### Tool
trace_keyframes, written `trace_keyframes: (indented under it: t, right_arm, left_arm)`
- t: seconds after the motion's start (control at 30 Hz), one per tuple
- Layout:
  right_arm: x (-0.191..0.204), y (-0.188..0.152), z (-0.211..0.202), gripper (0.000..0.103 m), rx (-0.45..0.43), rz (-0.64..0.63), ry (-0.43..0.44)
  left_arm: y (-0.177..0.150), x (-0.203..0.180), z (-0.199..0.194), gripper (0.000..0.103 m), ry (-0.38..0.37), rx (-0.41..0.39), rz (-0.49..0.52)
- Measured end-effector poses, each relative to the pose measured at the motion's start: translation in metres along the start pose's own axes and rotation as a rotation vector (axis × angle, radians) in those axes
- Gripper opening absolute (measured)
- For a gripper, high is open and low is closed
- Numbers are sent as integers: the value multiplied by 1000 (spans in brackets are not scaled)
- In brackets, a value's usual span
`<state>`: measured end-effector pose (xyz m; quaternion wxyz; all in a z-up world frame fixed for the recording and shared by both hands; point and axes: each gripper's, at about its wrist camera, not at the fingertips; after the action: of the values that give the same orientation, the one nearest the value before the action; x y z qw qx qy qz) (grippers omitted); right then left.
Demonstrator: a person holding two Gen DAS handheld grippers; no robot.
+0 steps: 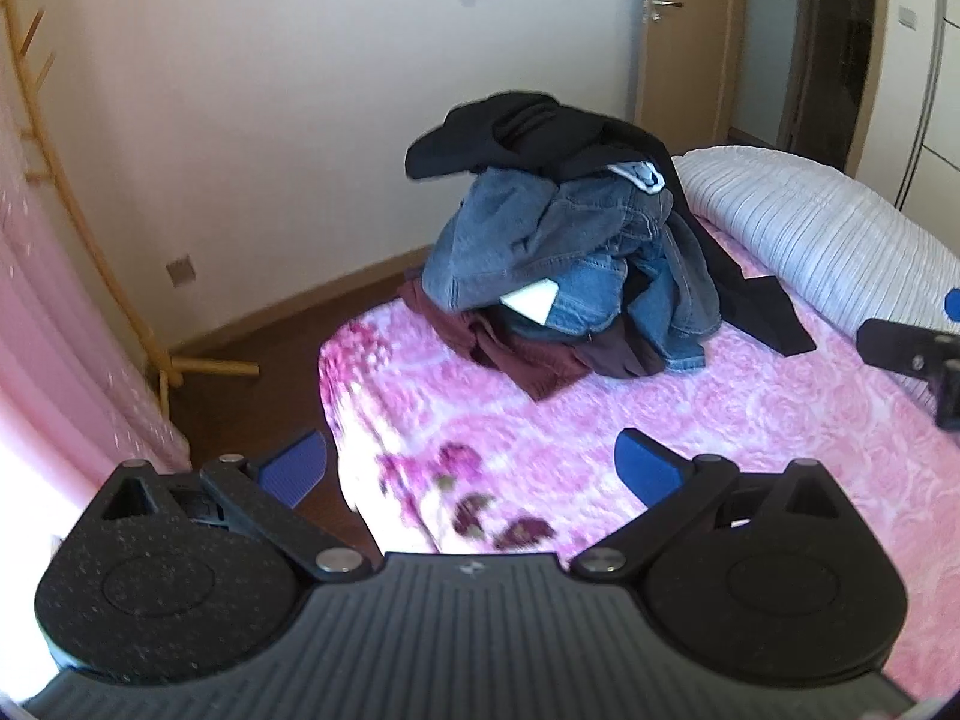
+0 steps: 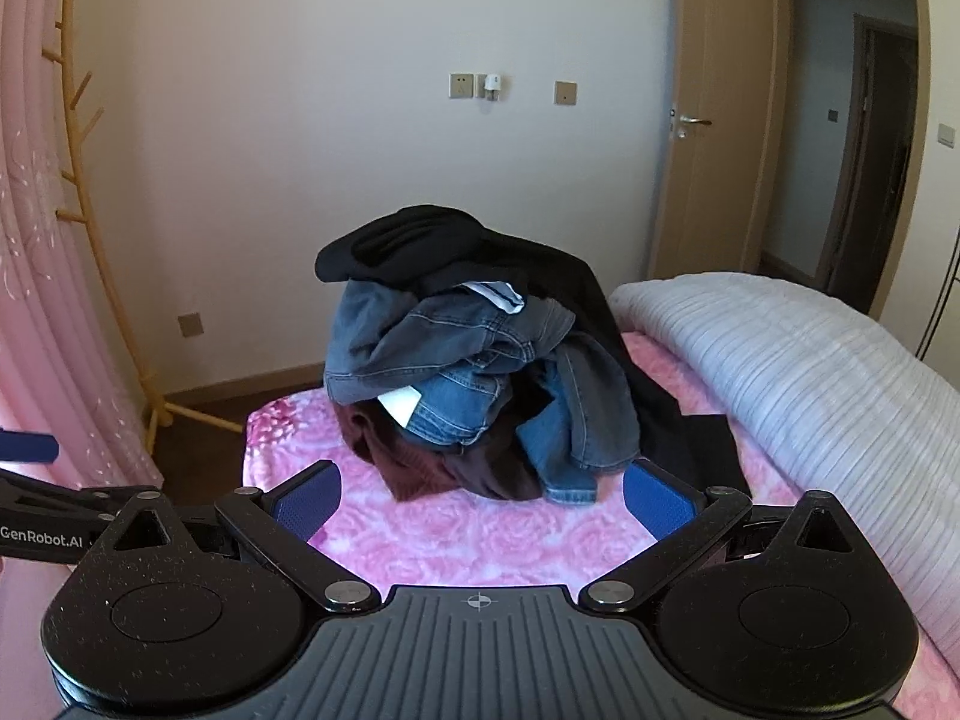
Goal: Fold clothes
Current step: 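Grasp the black garment on the pile with both grippers and lift it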
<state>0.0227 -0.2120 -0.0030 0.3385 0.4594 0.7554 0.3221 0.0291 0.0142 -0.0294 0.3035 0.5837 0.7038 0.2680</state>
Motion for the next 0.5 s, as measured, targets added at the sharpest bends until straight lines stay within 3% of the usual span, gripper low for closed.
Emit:
trace_keyframes:
  t: [0.27,0.5]
  right_arm:
    - [-4,34,47,102,1,-138,-15]
    - [-6,90,137,102,12,-273,-16]
  left_arm:
    - [52,20,66,101,-39,-100,119]
    - [118,36,180,101,-67,-155,234]
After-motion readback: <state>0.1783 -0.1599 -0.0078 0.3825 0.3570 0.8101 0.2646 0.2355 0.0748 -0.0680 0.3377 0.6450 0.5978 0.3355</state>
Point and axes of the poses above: each gripper's, at about its wrist camera, not at the fingertips, and z roughly the way its jaws point, x to its left, y to its top, and after that the axes turned 15 degrees about -z, right-handed
